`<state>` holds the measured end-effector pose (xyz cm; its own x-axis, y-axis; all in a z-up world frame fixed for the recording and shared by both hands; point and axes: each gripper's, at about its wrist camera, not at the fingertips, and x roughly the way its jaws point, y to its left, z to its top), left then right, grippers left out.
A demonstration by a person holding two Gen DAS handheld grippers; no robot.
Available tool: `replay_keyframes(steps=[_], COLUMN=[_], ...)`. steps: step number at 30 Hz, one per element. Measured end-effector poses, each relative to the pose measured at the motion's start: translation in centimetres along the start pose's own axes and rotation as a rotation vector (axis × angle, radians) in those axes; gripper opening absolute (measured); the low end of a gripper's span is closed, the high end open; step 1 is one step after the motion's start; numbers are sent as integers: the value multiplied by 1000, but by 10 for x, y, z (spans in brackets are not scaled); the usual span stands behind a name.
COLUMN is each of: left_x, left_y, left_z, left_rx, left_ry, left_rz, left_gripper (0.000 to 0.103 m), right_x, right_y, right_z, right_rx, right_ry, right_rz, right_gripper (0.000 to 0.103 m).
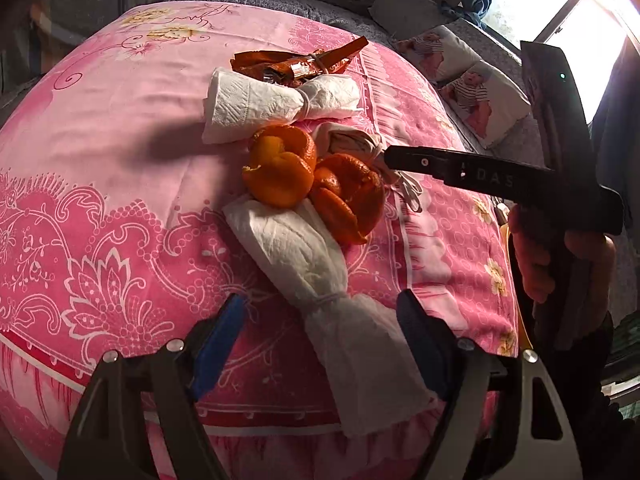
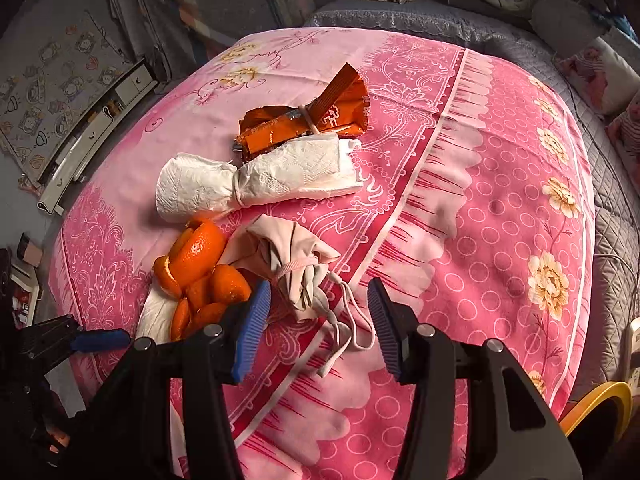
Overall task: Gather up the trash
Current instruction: 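Grasp the beige drawstring pouch with the right tool while the left tool grasps the white tissue bundle, then carry the beige pouch and white tissue bundle over the yellow-rimmed bin with both tools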
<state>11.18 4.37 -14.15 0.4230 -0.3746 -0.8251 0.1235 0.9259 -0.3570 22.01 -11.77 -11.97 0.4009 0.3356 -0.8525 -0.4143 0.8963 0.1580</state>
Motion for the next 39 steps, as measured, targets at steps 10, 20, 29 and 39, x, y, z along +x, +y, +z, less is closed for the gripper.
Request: replay_keyframes(steps=[10,20,29,39], left_x=[6,19,24,17], left_y=[-4,-22,-28,-18], left_z=[-3,-1,0,-1], left_rx=[7,73,92,52], left_ry=[-3,-8,-17,-17], left_rz=[11,94,161,137], left_gripper=[75,67,45,33], right_x=[18,26,31,28], right_y=[9,4,10,12], right_z=[6,9,3,0], right_rx=[-12,6,-13,-1], right_ry=[19,16,23,19], right_rz=[-5,-12,8,30], right_gripper=[48,47,35,25])
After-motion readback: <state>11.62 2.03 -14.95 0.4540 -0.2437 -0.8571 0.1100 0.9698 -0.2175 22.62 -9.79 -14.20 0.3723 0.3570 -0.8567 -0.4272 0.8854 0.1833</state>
